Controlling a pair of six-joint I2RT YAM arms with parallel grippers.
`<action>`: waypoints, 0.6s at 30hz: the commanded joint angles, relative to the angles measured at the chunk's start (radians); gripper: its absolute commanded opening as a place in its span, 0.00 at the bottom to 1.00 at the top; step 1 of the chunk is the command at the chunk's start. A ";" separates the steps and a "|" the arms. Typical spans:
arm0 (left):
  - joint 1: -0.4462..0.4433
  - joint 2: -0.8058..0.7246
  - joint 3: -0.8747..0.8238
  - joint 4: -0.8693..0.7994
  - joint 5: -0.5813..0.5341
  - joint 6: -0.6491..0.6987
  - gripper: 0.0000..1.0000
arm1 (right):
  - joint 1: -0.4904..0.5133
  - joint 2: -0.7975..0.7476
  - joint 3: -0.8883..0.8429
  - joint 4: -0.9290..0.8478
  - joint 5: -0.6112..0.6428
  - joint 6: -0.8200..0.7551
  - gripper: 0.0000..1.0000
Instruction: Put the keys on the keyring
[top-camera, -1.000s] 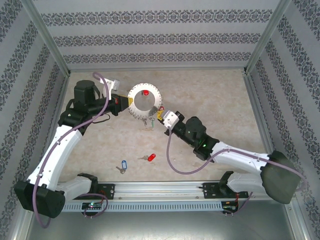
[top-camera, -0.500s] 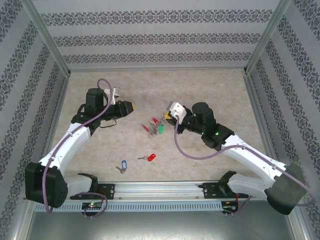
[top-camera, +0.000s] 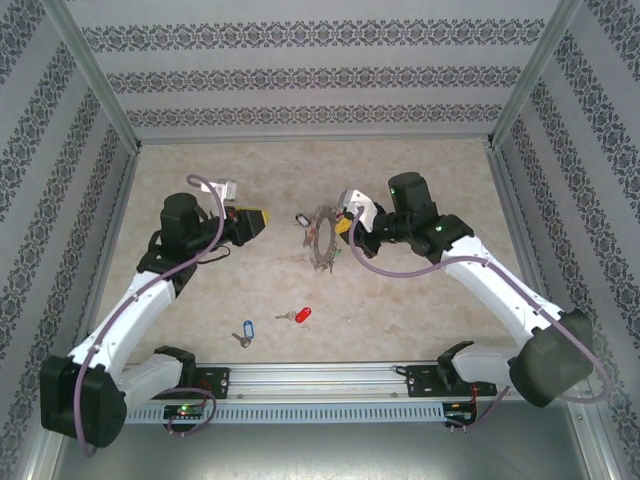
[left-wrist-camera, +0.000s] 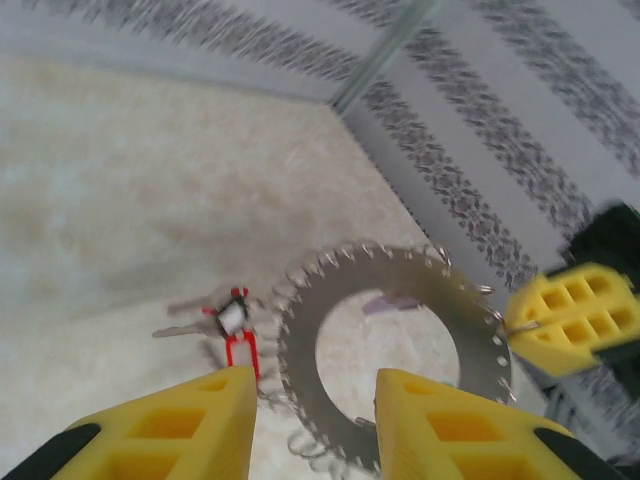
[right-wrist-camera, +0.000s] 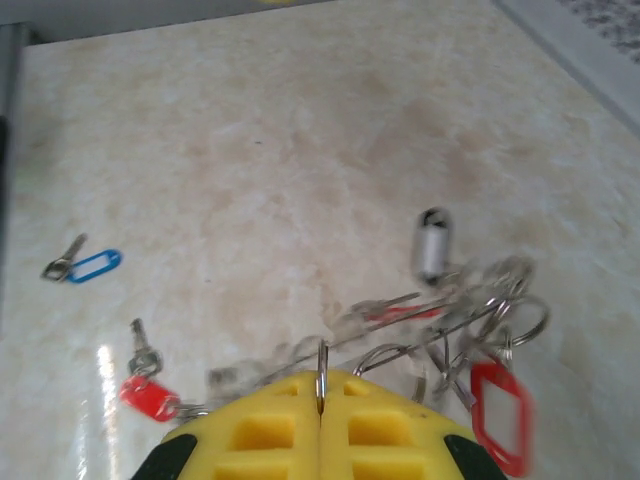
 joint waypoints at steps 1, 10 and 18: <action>-0.058 -0.072 -0.047 0.146 0.076 0.401 0.36 | -0.034 0.064 0.129 -0.216 -0.249 -0.237 0.00; -0.091 0.047 0.090 0.005 0.189 0.632 0.35 | -0.030 0.260 0.399 -0.486 -0.298 -0.470 0.00; -0.181 0.165 0.110 0.128 0.267 0.636 0.33 | 0.017 0.301 0.447 -0.511 -0.306 -0.516 0.00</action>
